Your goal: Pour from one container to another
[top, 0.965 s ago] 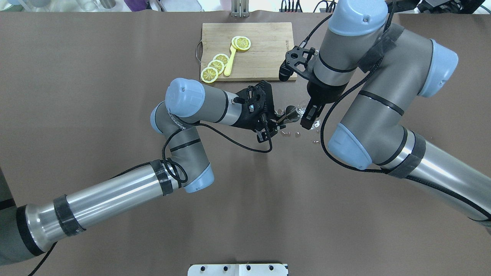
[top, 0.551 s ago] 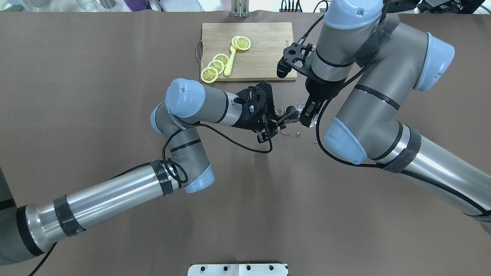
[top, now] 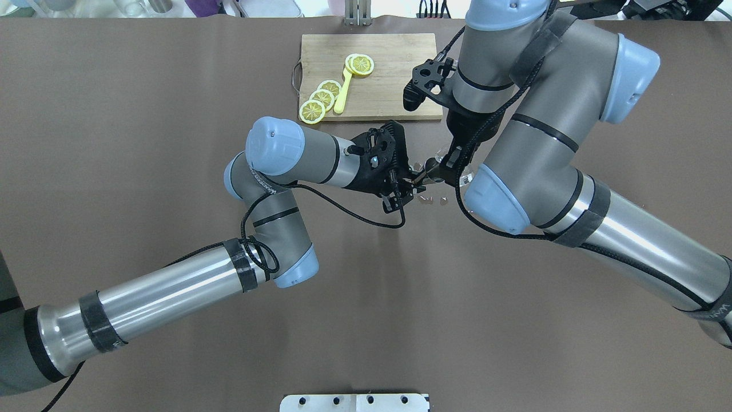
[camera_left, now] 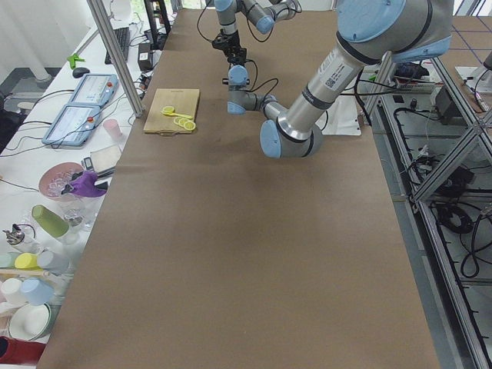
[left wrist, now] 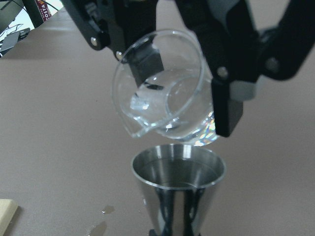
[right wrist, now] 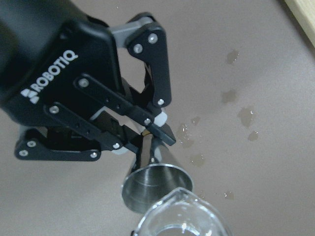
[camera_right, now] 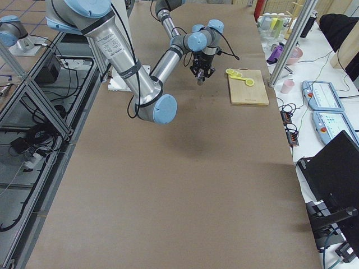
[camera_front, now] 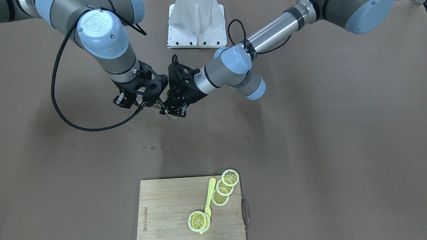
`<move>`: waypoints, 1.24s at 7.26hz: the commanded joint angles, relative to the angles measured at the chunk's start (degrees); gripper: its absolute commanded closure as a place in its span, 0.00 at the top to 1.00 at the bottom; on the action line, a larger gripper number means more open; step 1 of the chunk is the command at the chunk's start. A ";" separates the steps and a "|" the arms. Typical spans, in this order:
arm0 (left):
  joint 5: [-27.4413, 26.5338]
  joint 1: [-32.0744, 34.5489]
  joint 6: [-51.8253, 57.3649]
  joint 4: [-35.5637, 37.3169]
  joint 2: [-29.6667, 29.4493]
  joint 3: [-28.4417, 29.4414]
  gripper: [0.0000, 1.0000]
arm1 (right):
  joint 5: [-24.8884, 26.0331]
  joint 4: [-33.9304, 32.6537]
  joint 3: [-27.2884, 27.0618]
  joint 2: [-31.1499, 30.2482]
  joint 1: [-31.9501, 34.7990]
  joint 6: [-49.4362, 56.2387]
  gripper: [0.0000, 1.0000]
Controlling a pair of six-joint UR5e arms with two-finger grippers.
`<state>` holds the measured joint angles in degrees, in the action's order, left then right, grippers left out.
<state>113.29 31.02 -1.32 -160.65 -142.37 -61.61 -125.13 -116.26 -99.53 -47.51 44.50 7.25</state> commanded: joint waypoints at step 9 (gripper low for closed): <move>0.00 0.00 -1.23 -0.81 0.17 -0.01 0.00 | -0.29 -8.81 0.74 2.77 -0.20 3.38 0.00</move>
<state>113.32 31.02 -2.55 -161.45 -142.21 -61.61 -125.42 -124.25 -98.99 -45.07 44.30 10.08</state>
